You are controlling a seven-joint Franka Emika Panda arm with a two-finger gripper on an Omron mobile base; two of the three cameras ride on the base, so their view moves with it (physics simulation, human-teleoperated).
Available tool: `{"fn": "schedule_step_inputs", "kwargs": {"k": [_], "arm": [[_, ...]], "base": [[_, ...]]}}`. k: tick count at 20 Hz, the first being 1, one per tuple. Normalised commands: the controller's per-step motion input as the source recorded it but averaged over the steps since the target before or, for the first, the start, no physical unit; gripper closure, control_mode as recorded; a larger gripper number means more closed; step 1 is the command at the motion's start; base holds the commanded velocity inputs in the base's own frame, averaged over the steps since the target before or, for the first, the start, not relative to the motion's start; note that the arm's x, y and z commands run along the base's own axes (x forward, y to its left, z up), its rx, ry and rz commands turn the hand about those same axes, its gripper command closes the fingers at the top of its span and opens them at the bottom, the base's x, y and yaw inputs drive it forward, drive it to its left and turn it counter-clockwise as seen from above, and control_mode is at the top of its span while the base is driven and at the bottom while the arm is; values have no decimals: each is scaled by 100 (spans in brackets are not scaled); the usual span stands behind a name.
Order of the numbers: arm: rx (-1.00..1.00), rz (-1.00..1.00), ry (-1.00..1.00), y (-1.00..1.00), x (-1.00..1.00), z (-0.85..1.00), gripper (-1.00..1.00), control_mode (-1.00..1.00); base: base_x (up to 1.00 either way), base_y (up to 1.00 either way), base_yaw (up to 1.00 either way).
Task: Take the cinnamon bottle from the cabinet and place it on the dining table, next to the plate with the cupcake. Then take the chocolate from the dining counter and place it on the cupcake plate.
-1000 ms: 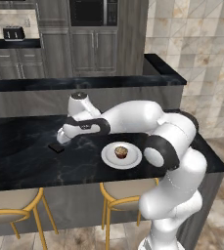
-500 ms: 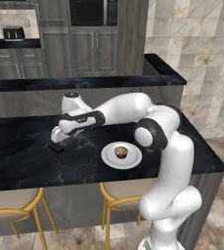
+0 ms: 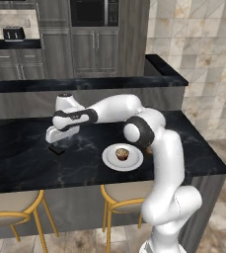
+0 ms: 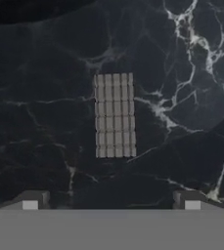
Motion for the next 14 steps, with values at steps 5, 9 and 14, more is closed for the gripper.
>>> {"fn": "schedule_step_inputs", "kwargs": {"k": [5, 9, 14], "arm": [[-3, 0, 5, 19, 23, -27, -100, -100], [-4, 0, 5, 19, 20, -33, -100, -100], [-3, 0, 4, 15, 19, -28, -100, -100]], "base": [[0, 0, 0], [0, 0, 0], [0, 0, 0]]}}
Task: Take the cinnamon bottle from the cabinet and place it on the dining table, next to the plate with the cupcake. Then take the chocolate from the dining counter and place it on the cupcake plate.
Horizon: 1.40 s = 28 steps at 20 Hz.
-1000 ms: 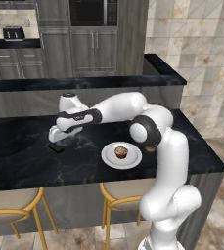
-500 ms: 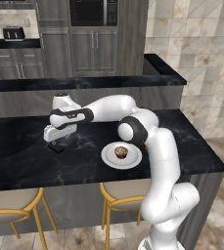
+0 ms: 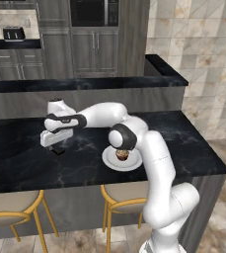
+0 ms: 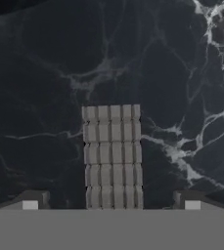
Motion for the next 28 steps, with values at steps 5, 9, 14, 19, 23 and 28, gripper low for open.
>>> {"fn": "schedule_step_inputs", "kwargs": {"k": [5, 9, 14, 19, 23, 28], "arm": [[0, 2, 4, 6, 4, -19, -100, -100], [0, 3, 5, 8, 0, -21, -100, -100], [-3, 2, 2, 0, 0, -27, -100, -100], [-7, 3, 0, -5, 0, -26, -100, -100], [-7, 4, 0, -2, 0, -24, -100, -100], [-7, 4, 0, 0, -5, -36, 100, -100]], "base": [[0, 0, 0], [0, 0, 0], [0, 0, 0], [0, 0, 0], [0, 0, 0], [0, 0, 0]]}}
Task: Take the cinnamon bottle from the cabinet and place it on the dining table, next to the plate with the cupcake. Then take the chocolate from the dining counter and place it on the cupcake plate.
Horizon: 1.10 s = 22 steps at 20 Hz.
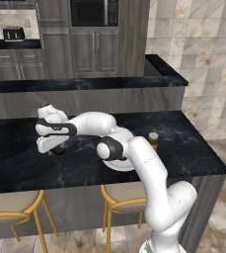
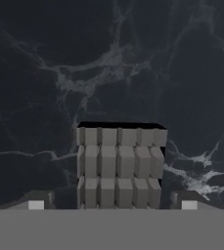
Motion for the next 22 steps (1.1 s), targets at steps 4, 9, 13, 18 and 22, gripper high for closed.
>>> {"fn": "schedule_step_inputs", "kwargs": {"k": [4, 9, 13, 18, 22], "arm": [[0, 4, 0, -7, -3, -38, 100, -100], [0, 5, 0, -16, -13, -40, 100, -100], [0, 6, 0, -14, -22, -29, 100, -100], [0, 2, 0, -18, -36, 2, 100, -100], [1, 0, 0, -23, -48, 24, 100, -100]], "base": [[0, 0, 0], [0, 0, 0], [0, 0, 0], [0, 0, 0], [0, 0, 0]]}}
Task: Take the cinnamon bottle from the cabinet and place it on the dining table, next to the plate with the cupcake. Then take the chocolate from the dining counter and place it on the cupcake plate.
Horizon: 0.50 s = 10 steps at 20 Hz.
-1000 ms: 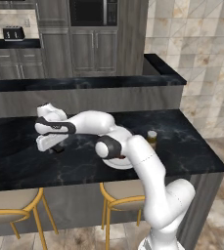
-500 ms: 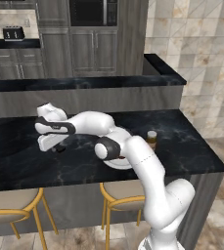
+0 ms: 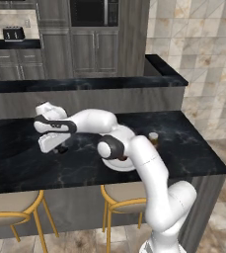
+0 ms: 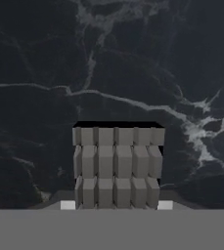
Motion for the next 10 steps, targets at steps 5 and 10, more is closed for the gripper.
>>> {"fn": "schedule_step_inputs", "kwargs": {"k": [5, 10], "arm": [[6, 0, 0, -35, -62, 20, 100, -100], [10, 0, -9, -43, -75, 8, 100, -100]], "base": [[0, 0, 0], [0, 0, 0]]}}
